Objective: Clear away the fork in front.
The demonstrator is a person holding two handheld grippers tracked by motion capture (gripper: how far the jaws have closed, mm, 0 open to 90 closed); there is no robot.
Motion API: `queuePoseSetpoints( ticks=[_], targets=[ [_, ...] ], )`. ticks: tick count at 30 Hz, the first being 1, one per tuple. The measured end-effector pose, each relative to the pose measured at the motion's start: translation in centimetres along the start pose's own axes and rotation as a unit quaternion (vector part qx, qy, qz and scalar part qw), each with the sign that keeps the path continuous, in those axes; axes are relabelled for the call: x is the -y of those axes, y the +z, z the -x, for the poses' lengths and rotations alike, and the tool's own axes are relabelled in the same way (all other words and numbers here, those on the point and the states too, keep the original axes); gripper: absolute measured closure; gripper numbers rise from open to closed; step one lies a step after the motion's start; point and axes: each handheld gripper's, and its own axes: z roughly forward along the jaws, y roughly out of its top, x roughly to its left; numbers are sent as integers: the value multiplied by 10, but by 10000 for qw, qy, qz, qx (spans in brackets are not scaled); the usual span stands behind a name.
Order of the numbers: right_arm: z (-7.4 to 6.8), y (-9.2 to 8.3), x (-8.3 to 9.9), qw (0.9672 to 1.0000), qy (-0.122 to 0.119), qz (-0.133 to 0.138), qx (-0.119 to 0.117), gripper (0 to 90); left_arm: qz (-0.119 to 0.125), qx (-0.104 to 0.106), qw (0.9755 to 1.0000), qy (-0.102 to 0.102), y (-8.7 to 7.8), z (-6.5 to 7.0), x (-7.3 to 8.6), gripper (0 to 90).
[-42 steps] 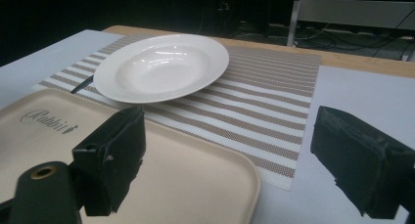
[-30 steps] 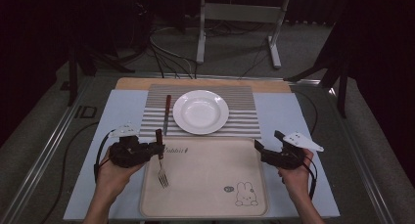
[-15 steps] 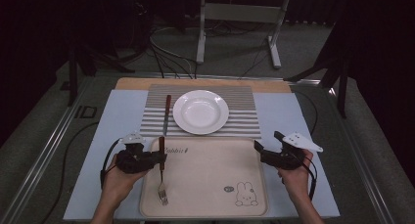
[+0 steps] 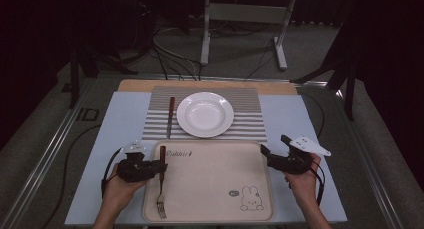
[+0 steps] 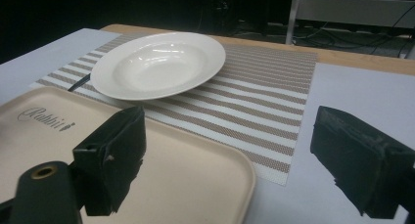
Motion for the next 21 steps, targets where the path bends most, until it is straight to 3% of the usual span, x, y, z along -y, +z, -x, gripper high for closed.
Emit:
queuePoseSetpoints(
  ticks=[2,6,11,13,14,15,19,21],
  targets=[
    [0,1,0,10000,10,-12,-2,135,-27,-175,9998,24,2,-7,-2,702],
    [-1,3,2,10000,-27,-53,-13,136,-158,-315,9993,-77,9,-14,-2,687],
    [-2,3,2,10000,-21,-47,-16,136,-267,-392,9988,-120,10,-14,2,678],
    [-1,1,2,10000,-23,-43,-7,135,-334,-488,9981,-144,8,-14,5,691],
    [-1,1,2,10000,-19,-30,-7,135,-396,-679,9967,-184,8,-14,7,689],
    [-1,0,1,10000,-17,-20,-5,135,-396,-679,9967,-184,8,-14,7,681],
    [0,-3,1,10000,4,10,8,135,-180,-698,9972,-199,5,-14,6,623],
    [2,-6,1,10000,32,27,32,135,16,-694,9974,-192,3,-13,4,547]
  ],
)
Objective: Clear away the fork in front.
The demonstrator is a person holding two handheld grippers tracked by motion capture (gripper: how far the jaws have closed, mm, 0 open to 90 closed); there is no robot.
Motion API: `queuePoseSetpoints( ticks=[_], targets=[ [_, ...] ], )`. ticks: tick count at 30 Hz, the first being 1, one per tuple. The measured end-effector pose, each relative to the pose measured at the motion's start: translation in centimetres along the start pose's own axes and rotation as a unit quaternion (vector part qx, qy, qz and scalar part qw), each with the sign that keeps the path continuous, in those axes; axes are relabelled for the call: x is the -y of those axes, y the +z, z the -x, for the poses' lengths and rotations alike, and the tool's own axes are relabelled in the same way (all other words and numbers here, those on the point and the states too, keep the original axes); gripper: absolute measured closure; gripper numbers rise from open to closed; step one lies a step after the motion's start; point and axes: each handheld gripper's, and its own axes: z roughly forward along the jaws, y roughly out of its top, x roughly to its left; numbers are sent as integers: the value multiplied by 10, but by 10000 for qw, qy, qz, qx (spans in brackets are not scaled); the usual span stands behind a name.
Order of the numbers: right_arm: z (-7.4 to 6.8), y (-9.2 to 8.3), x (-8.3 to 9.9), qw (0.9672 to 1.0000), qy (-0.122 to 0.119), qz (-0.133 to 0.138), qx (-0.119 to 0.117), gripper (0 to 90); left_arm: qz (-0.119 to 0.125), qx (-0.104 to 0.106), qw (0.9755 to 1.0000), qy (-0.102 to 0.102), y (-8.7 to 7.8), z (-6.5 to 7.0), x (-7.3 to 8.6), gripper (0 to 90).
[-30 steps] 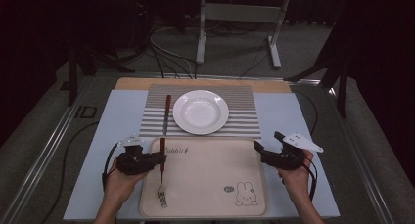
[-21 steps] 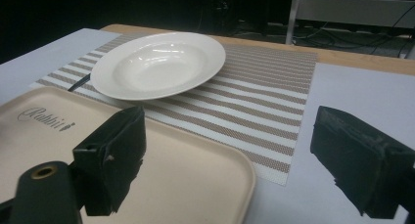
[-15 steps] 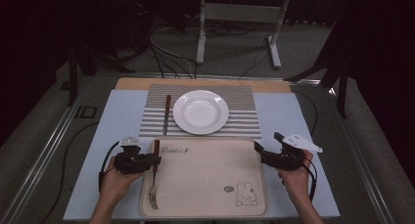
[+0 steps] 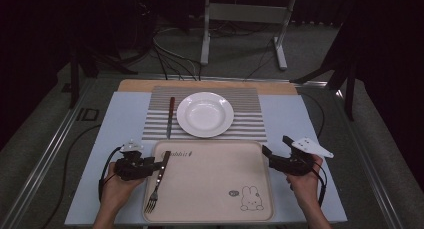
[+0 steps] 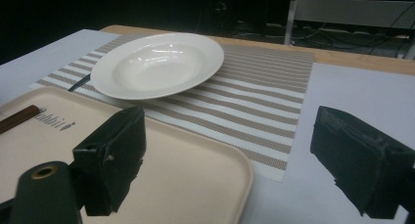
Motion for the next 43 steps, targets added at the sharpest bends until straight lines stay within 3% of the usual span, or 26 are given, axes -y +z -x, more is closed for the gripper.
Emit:
queuePoseSetpoints(
  ticks=[4,8,12,16,17,20,27,30,35,43],
  targets=[
    [3,-3,2,10000,46,-13,32,135,433,-101,9990,-23,-9,1,-2,461],
    [2,-6,6,10000,27,-53,36,134,905,-123,9958,28,-21,1,-5,416],
    [2,-8,8,10000,19,-68,30,133,1336,-188,9908,91,-32,4,-9,365],
    [3,-11,11,9999,42,-94,42,132,1689,-480,9843,157,-41,10,-13,245],
    [4,-13,12,9999,56,-100,50,131,1760,-557,9827,173,-43,11,-14,177],
    [5,-15,14,9999,53,-106,71,130,1975,-693,9776,206,-49,14,-17,156],
    [9,-25,23,9999,42,-114,88,123,2240,-1116,9680,154,-63,13,-18,73],
    [10,-29,25,9999,53,-88,88,120,2294,-1143,9666,91,-66,11,-18,56],
    [13,-38,29,9999,40,46,141,121,2427,-1325,9610,18,-71,6,-15,26],
    [15,-41,34,9997,81,88,189,121,2458,-1406,9591,-19,-73,0,-9,2]
  ],
)
